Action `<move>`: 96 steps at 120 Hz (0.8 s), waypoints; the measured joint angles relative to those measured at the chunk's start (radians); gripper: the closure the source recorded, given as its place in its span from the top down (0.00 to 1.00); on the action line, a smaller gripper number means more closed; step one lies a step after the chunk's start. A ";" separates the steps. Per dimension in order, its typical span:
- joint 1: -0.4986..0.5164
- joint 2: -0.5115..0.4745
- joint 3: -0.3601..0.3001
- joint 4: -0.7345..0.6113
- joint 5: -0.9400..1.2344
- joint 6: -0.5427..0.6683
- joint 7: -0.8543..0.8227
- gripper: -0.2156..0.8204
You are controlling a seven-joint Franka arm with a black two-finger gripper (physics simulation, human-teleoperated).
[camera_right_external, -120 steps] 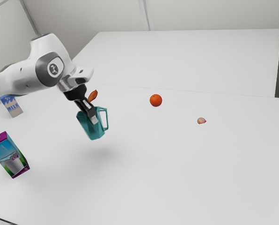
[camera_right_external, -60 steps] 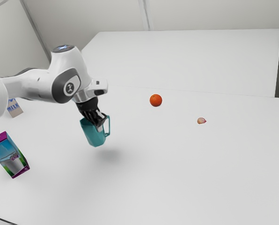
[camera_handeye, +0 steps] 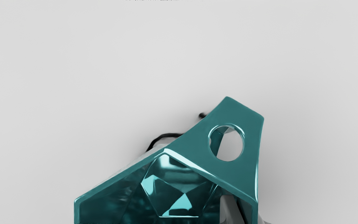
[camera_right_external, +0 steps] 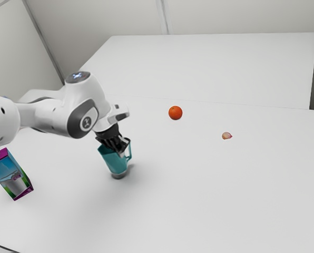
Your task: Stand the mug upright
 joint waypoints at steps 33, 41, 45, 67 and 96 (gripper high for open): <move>-0.002 0.036 0.000 -0.002 0.000 0.035 -0.077 0.03; -0.002 0.051 0.000 -0.002 0.000 0.041 -0.092 0.03; -0.003 0.055 0.000 -0.002 0.001 0.044 -0.099 0.03; -0.010 0.051 0.000 -0.001 -0.002 0.053 -0.127 0.36; -0.016 0.006 0.000 0.010 -0.005 0.043 -0.148 0.64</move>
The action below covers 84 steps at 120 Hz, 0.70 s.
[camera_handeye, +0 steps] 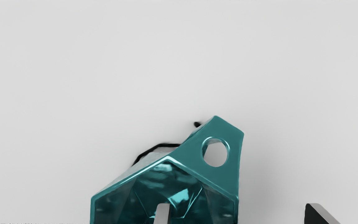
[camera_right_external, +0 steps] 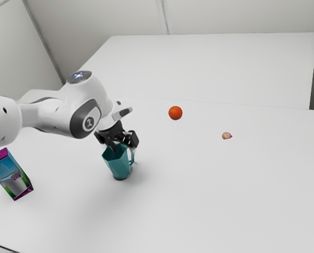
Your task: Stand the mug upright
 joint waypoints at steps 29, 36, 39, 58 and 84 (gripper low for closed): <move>0.003 -0.008 -0.014 0.175 -0.023 -0.170 -0.016 0.73; 0.000 0.002 -0.016 0.242 -0.027 -0.235 -0.019 0.74; 0.000 0.006 -0.016 0.270 -0.029 -0.265 -0.021 0.74; 0.002 0.032 -0.020 0.411 -0.033 -0.430 -0.028 0.76; 0.002 0.059 -0.022 0.602 -0.028 -0.624 -0.036 0.77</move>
